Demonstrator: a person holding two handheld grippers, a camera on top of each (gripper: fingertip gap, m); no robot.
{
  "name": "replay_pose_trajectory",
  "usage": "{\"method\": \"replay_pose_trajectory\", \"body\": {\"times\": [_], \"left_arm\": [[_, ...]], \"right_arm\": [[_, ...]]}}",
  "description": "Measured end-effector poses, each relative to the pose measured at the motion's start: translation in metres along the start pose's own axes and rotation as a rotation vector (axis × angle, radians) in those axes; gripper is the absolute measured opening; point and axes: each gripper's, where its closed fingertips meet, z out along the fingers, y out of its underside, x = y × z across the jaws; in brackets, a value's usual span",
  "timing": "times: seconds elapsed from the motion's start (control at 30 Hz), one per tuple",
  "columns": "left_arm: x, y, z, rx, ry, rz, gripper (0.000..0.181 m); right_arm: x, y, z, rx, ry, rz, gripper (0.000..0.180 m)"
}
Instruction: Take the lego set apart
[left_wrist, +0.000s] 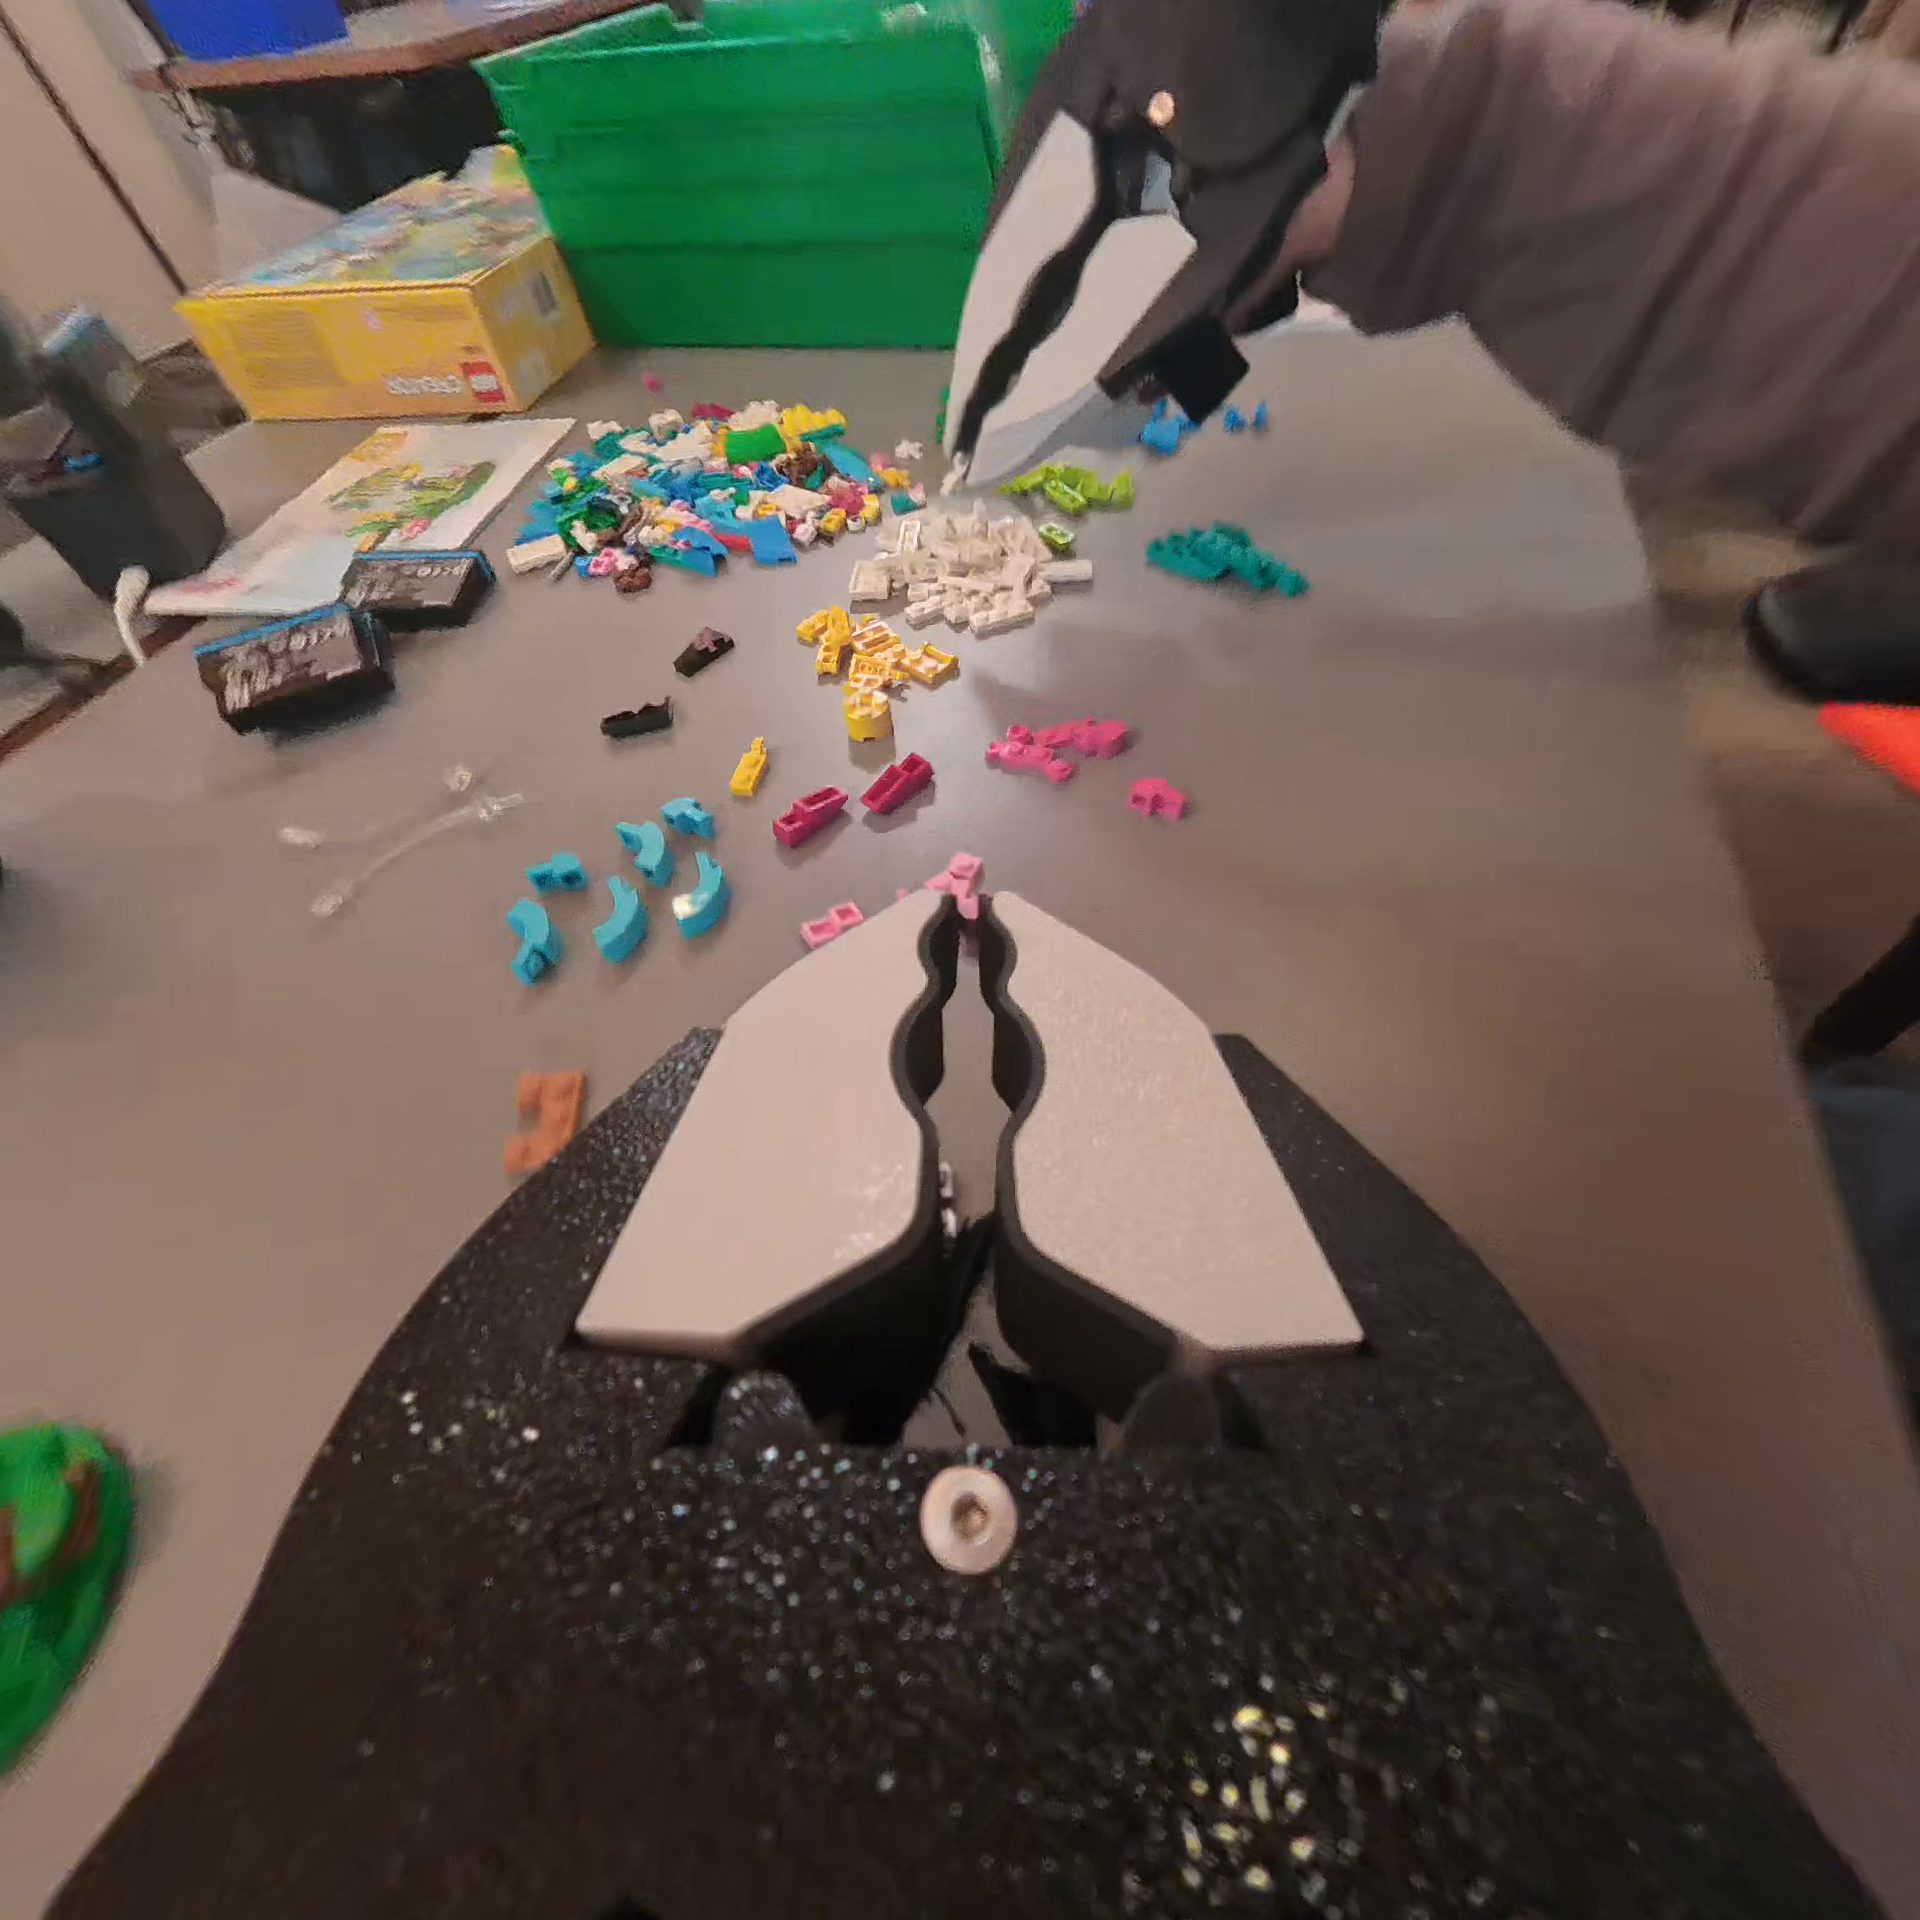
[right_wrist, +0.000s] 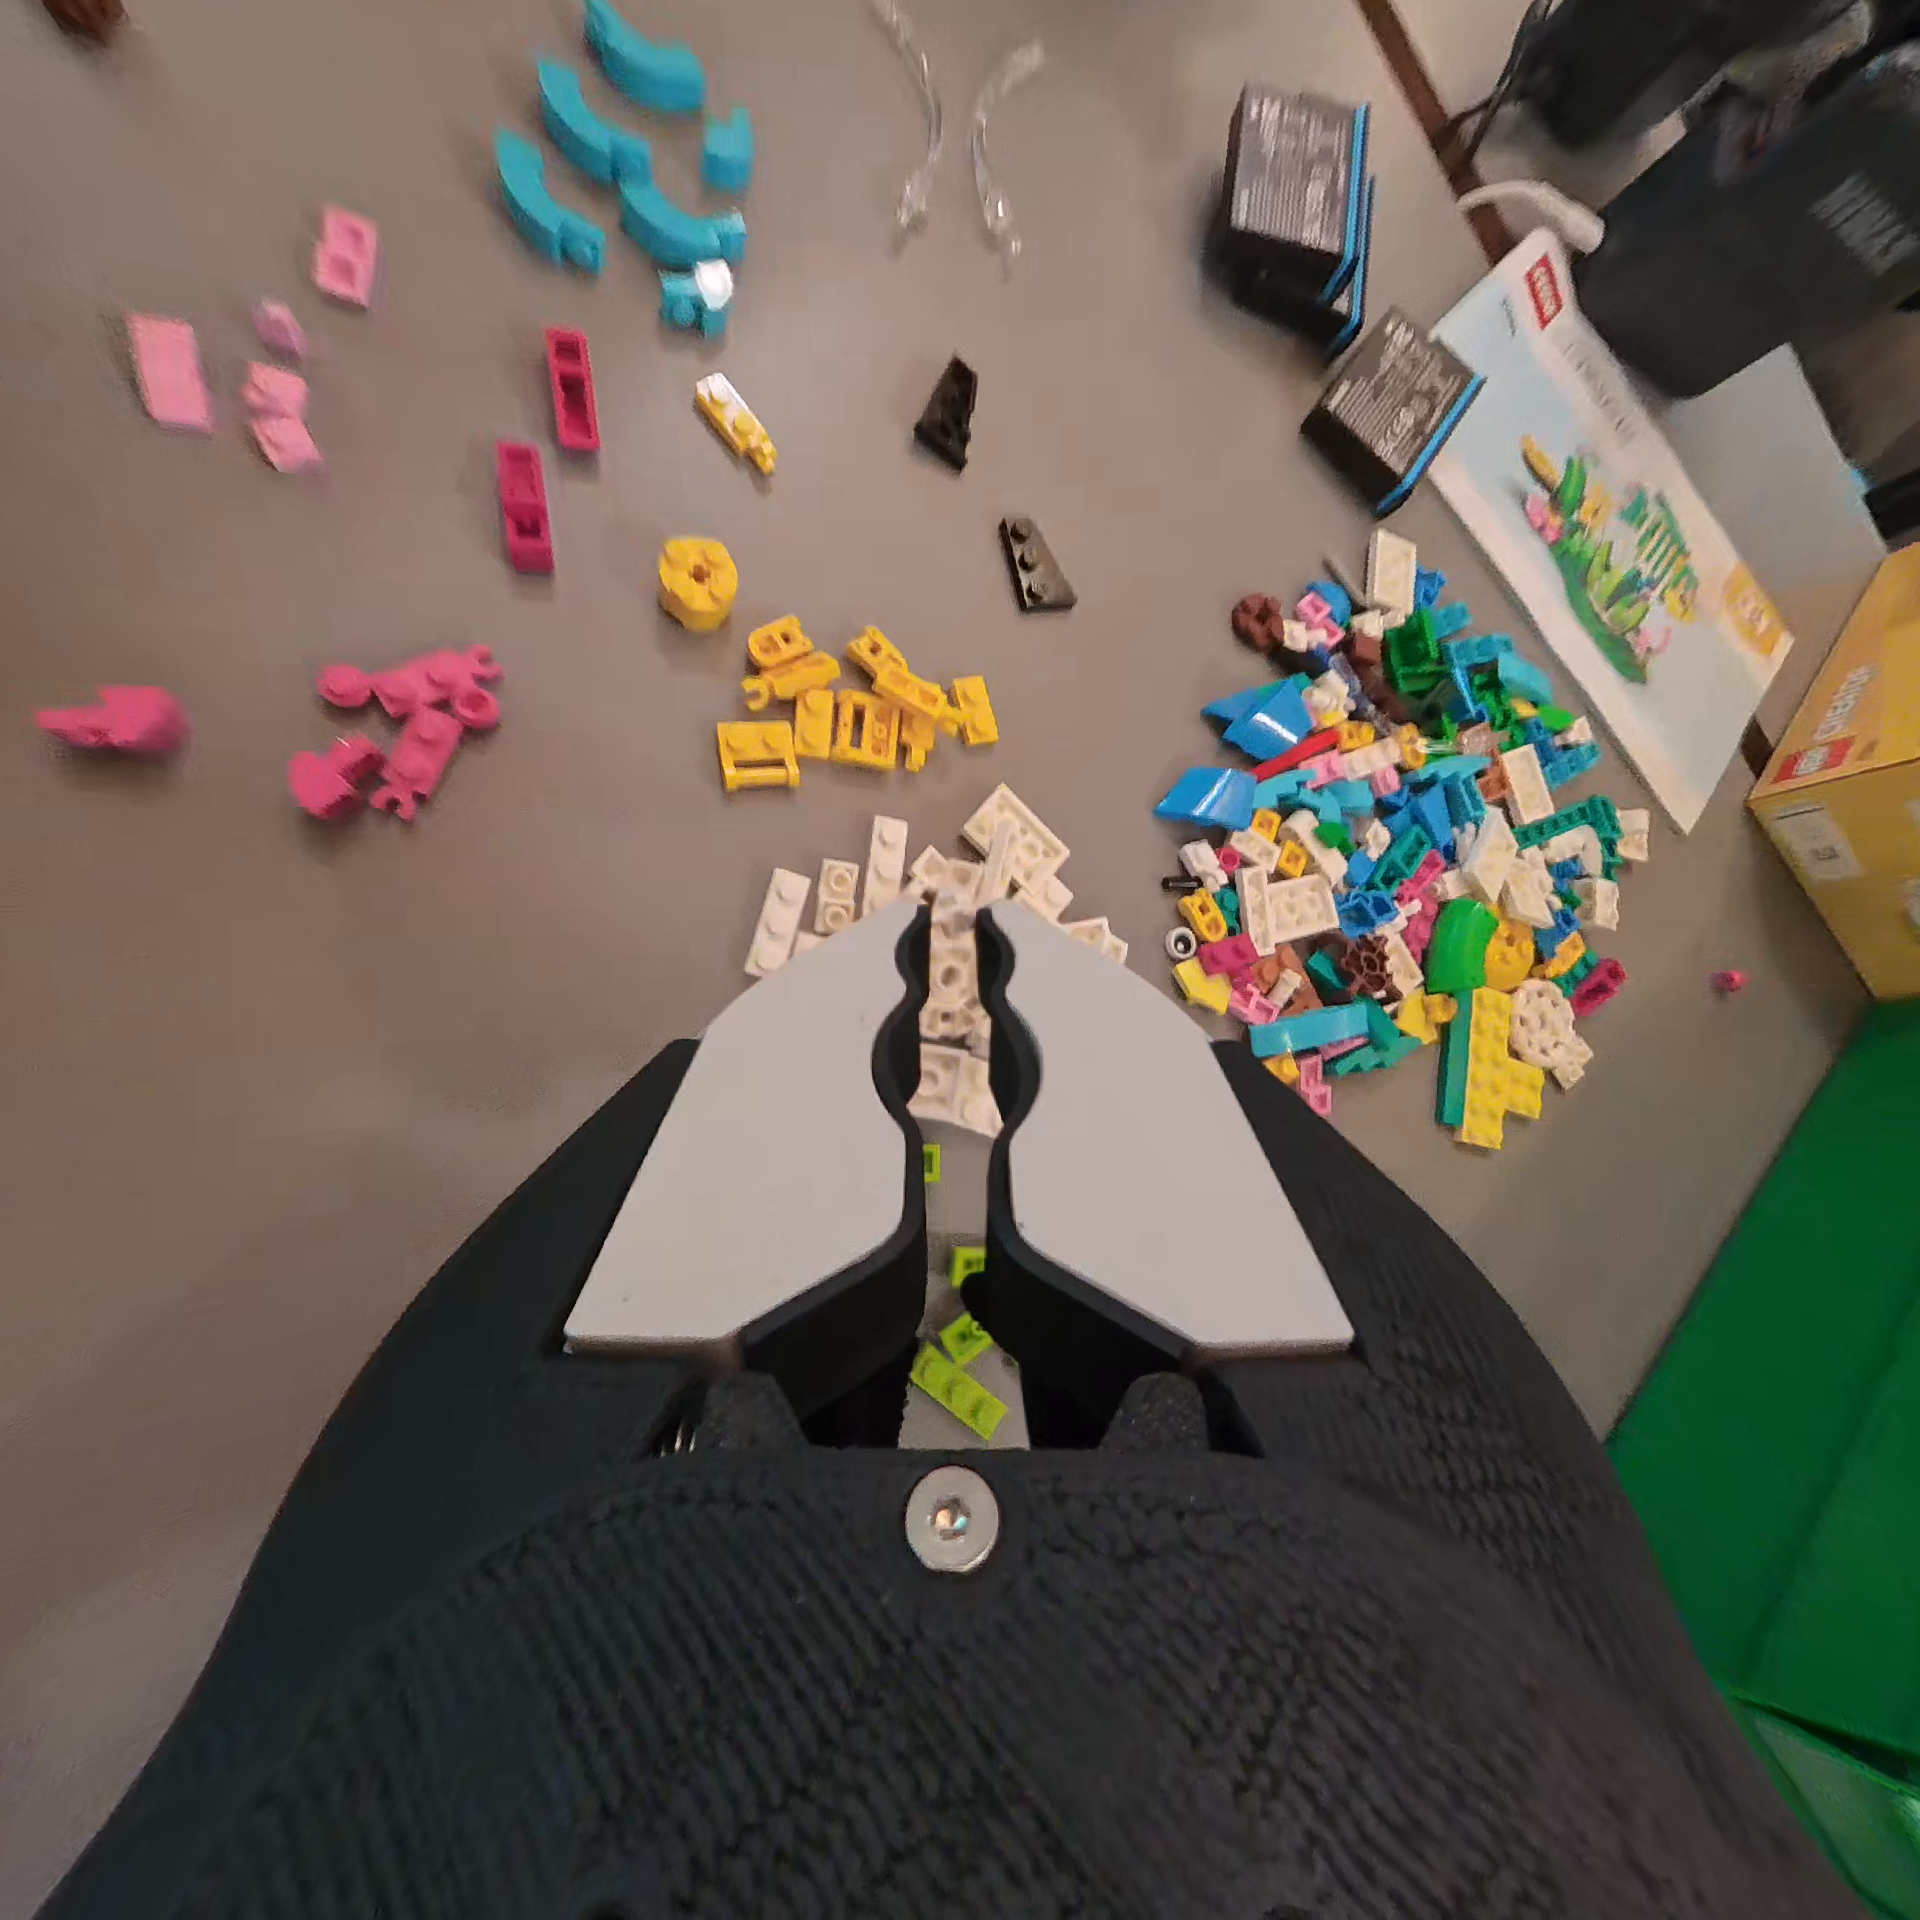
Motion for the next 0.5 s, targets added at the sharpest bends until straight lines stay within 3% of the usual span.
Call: {"method": "replay_pose_trajectory", "body": {"times": [0.13,0.23,0.4,0.5], "left_arm": [[-0.008,0.006,0.030,-0.090,-0.010,0.204,0.003],[-0.009,0.011,0.044,-0.128,0.042,0.222,0.003],[-0.010,0.022,0.054,-0.228,0.079,0.259,0.014],[-0.014,0.024,0.057,-0.276,0.050,0.321,0.021]], "right_arm": [[0.001,0.014,0.009,-0.066,-0.001,-0.039,0.020],[-0.003,0.011,0.007,-0.045,-0.015,-0.030,0.028],[-0.018,-0.011,-0.006,0.054,-0.018,-0.073,0.029],[-0.057,-0.053,-0.013,0.251,-0.163,-0.045,0.028]]}}
